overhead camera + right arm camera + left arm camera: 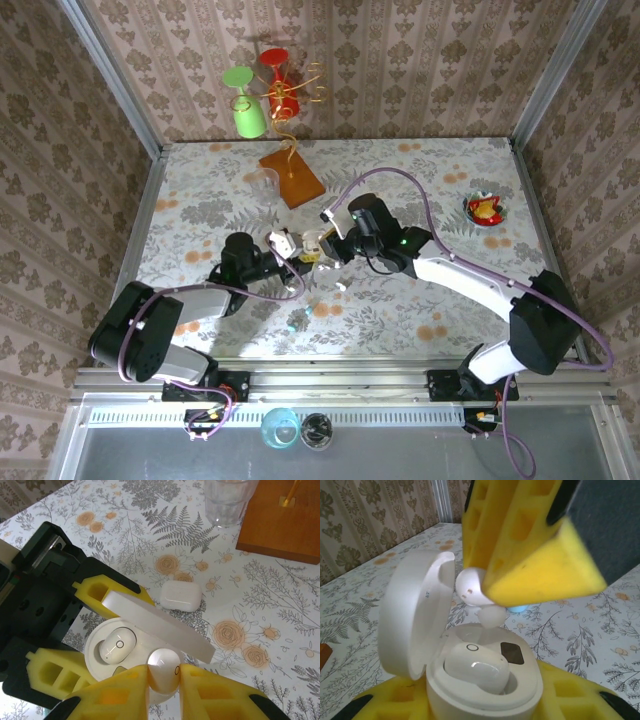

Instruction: Insert wireless bluetooth earbuds into charging case

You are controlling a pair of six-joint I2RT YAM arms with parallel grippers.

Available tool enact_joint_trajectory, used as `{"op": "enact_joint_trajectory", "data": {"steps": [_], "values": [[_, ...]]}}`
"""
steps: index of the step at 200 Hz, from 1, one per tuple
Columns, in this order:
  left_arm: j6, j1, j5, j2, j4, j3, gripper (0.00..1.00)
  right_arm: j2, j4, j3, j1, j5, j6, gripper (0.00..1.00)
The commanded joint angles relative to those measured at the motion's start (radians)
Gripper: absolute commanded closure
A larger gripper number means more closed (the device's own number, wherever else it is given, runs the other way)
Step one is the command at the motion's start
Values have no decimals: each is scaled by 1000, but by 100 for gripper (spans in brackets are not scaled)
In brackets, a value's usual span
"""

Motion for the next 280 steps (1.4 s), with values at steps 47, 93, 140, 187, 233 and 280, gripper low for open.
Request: {"op": "enact_joint_trajectory", "data": {"steps": [47, 93, 140, 187, 233, 280], "values": [[12, -6, 0, 6, 28, 35, 73, 20, -68, 38, 5, 26, -47, 78], [8, -6, 5, 3, 28, 37, 73, 23, -88, 41, 5, 42, -66, 78], [0, -6, 23, 0, 29, 46, 73, 43, -85, 61, 16, 23, -72, 75], [-4, -7, 6, 4, 26, 43, 73, 0, -82, 57, 15, 35, -48, 67], [-7, -6, 4, 9, 46, 34, 73, -84, -27, 9, -4, 62, 14, 54], [33, -10, 69, 4, 40, 25, 73, -133, 17, 13, -43, -23, 120, 42]]}}
